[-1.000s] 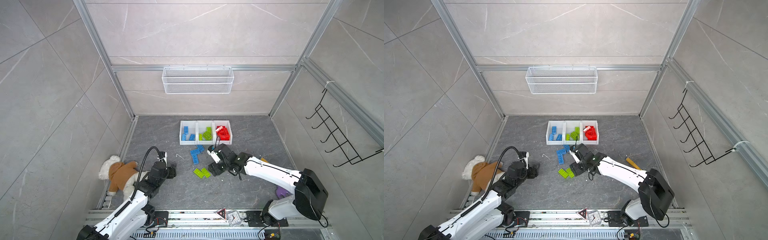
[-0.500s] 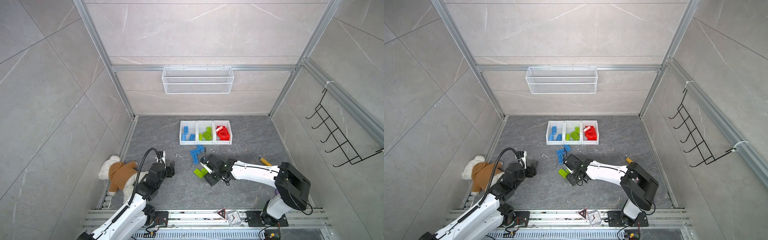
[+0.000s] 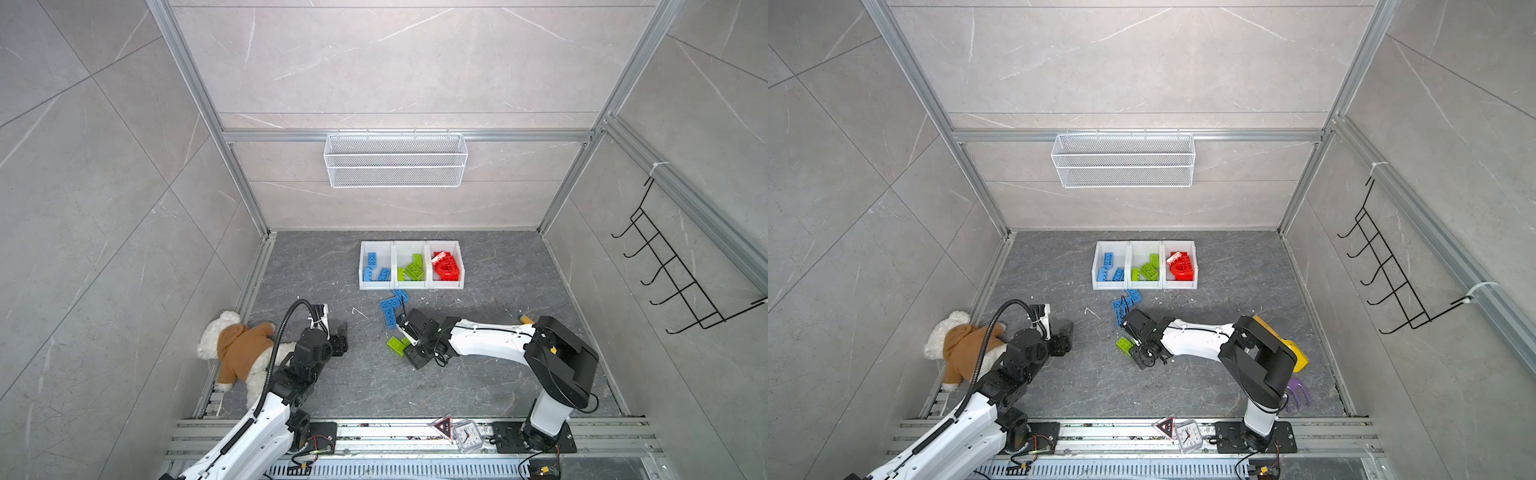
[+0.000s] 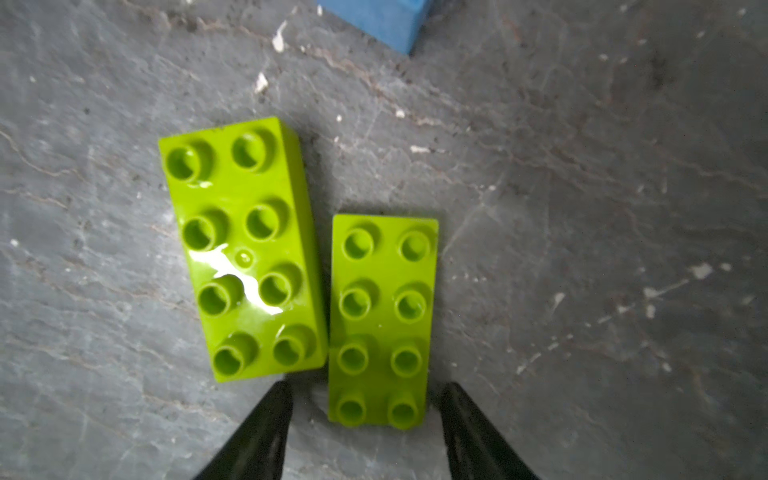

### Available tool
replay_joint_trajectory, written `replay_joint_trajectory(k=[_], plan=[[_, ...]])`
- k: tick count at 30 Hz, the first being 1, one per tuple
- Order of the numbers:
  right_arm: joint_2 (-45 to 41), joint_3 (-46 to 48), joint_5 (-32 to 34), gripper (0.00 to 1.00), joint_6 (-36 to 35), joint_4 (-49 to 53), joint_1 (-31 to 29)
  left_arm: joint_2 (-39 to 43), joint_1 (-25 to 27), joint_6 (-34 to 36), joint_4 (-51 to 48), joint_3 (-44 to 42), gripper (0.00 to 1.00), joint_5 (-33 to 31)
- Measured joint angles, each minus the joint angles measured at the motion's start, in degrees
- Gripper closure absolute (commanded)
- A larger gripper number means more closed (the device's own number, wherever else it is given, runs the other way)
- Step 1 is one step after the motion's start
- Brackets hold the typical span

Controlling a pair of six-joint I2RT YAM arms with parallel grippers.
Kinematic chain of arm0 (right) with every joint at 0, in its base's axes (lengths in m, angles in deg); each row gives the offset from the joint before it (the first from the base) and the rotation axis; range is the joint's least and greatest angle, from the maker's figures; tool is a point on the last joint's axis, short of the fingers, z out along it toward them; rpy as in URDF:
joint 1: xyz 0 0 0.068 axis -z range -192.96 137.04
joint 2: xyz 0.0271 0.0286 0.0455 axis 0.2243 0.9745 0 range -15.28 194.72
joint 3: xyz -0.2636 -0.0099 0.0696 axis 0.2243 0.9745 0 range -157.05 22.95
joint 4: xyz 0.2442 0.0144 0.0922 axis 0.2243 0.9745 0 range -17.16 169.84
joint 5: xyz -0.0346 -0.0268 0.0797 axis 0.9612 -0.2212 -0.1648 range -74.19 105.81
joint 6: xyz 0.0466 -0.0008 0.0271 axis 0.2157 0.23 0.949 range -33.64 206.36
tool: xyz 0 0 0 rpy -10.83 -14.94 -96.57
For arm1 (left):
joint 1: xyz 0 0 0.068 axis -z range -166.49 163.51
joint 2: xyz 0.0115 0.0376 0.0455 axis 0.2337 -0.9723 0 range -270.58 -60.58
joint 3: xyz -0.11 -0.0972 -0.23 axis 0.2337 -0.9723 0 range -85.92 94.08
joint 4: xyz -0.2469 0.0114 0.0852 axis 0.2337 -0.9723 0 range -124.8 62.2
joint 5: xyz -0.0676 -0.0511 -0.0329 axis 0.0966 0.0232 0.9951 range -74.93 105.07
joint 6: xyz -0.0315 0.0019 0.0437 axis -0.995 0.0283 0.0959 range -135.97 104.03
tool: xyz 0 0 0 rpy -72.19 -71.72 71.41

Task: Sort the legos into containers by color
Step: 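Lower the right gripper onto the narrower lime-green brick and close, then carry the lime-green brick with the right gripper over the middle compartment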

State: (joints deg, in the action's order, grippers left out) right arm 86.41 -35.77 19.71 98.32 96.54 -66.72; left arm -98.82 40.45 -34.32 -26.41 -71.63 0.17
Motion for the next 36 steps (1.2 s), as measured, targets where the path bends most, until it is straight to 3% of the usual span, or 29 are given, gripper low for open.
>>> replay_joint_trajectory(k=[15, 23, 29, 36], plan=[[0.68, -0.7, -0.22, 0.65, 1.01, -1.25, 3.06, -0.85, 0.0, 0.0, 0.04, 0.0, 0.27, -0.02], [-2.34, 0.07, -1.33, 0.7, 1.31, -1.75, 5.81, -1.09, 0.0, -0.02, 0.2, 0.0, 0.27, -0.04], [-5.88, -1.11, -3.43, 0.7, 0.48, -1.79, 12.98, -1.09, 0.0, 0.0, 0.33, 0.0, 0.27, -0.04], [-2.97, -14.69, -4.79, 0.7, -3.1, -0.37, 22.21, -1.07, 0.0, -0.02, 0.39, 0.0, 0.26, -0.09]])
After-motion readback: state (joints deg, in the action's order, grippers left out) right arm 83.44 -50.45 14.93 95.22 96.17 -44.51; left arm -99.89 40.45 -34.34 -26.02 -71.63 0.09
